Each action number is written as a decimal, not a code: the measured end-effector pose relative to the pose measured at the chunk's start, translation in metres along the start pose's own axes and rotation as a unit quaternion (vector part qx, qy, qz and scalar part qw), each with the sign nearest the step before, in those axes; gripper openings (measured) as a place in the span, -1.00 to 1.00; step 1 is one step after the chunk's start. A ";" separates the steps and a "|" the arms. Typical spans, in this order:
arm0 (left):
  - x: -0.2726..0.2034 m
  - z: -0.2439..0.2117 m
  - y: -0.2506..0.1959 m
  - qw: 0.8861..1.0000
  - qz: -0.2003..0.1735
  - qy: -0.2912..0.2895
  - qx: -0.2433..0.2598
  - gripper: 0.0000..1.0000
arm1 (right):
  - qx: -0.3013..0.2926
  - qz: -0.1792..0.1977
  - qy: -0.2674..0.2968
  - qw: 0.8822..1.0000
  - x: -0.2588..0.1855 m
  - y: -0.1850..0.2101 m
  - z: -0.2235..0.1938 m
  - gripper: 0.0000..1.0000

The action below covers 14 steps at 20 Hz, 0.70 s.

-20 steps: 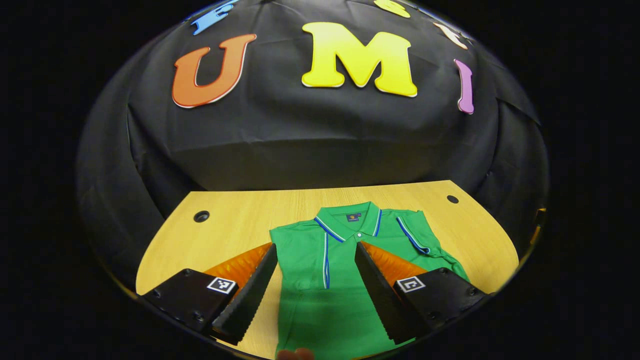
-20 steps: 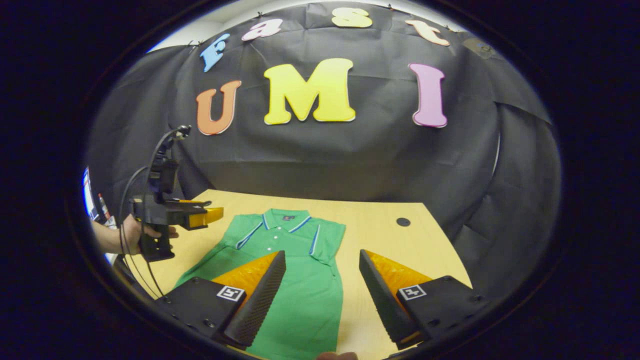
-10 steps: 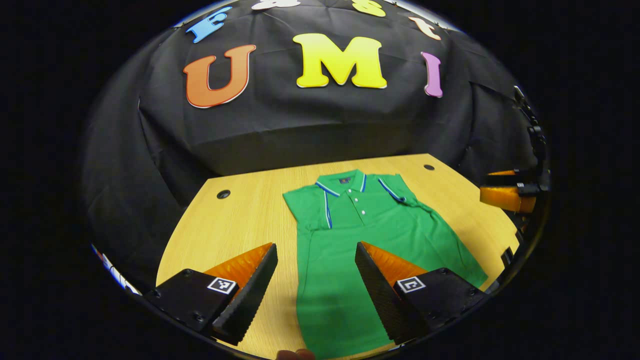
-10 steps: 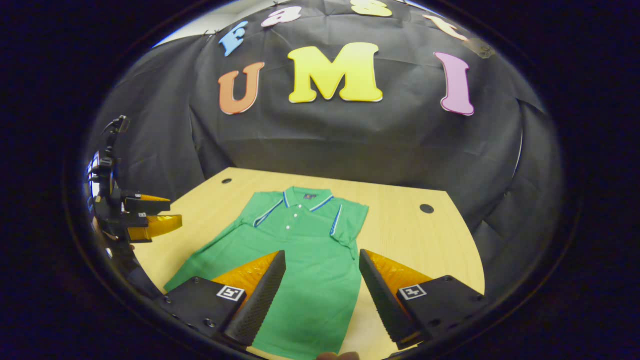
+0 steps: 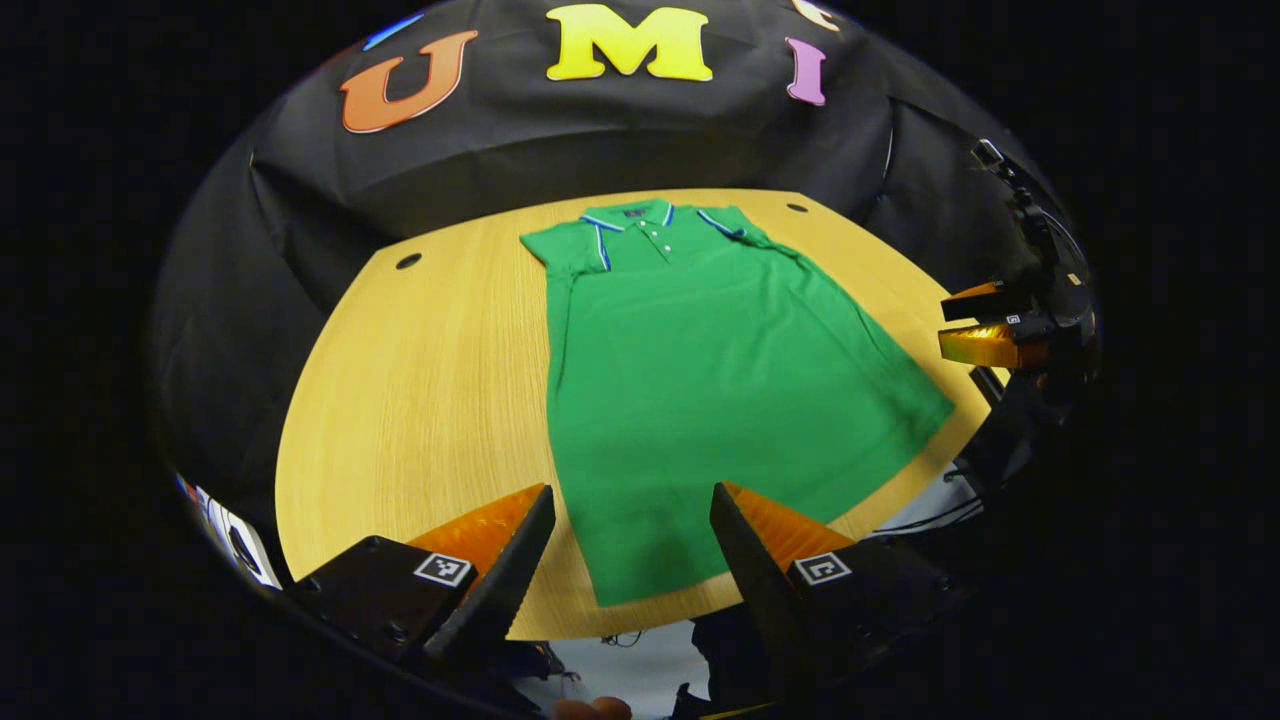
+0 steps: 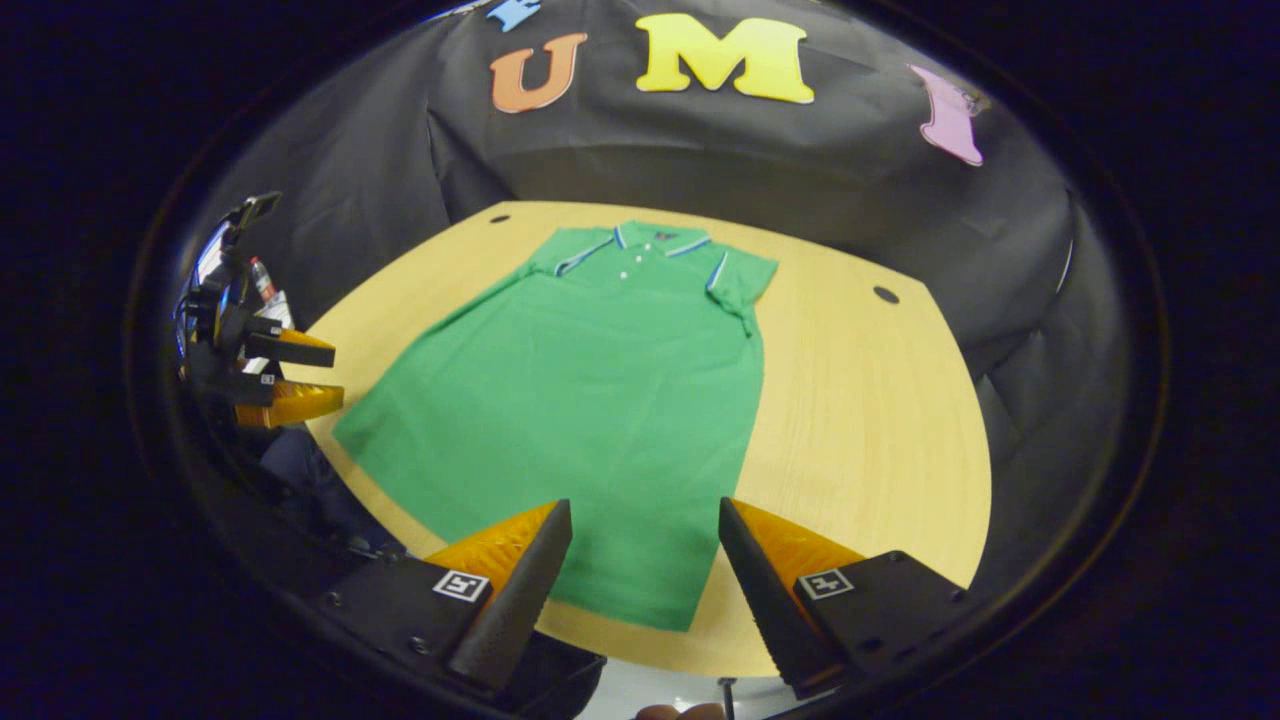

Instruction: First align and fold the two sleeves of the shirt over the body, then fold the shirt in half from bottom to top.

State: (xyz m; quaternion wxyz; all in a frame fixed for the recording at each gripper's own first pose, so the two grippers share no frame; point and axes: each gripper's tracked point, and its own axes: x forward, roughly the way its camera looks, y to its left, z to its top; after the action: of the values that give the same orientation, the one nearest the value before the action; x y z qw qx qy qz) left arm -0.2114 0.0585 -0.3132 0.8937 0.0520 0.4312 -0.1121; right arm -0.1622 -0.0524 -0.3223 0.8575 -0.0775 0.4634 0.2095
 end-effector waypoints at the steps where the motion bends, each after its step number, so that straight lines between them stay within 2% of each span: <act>1: 0.000 -0.010 0.000 1.000 0.000 0.010 0.002 1.00 | 0.001 -0.002 0.013 1.000 0.002 0.001 -0.013 0.92; 3: 0.003 -0.030 -0.001 1.000 -0.004 0.030 -0.003 1.00 | -0.003 -0.015 0.025 1.000 0.007 -0.002 -0.031 0.87; 4: 0.006 -0.033 0.001 0.999 0.001 0.038 -0.004 1.00 | -0.002 -0.020 0.031 0.999 0.011 -0.004 -0.037 0.92; 9: 0.018 -0.039 0.006 0.998 0.012 0.056 -0.021 1.00 | 0.012 -0.030 0.051 0.998 0.028 -0.010 -0.057 0.87; 12: 0.027 -0.048 0.005 0.997 0.008 0.071 -0.027 1.00 | 0.018 -0.025 0.063 0.998 0.037 -0.010 -0.063 0.92; 14: 0.028 -0.048 0.005 0.996 0.010 0.077 -0.039 1.00 | 0.018 -0.019 0.063 0.998 0.036 -0.010 -0.062 0.89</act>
State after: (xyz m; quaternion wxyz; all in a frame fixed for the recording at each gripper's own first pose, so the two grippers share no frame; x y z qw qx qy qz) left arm -0.2301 0.0679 -0.3655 0.8602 0.0301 0.5025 -0.0818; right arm -0.1877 -0.0707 -0.3874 0.8318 -0.0840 0.5183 0.1801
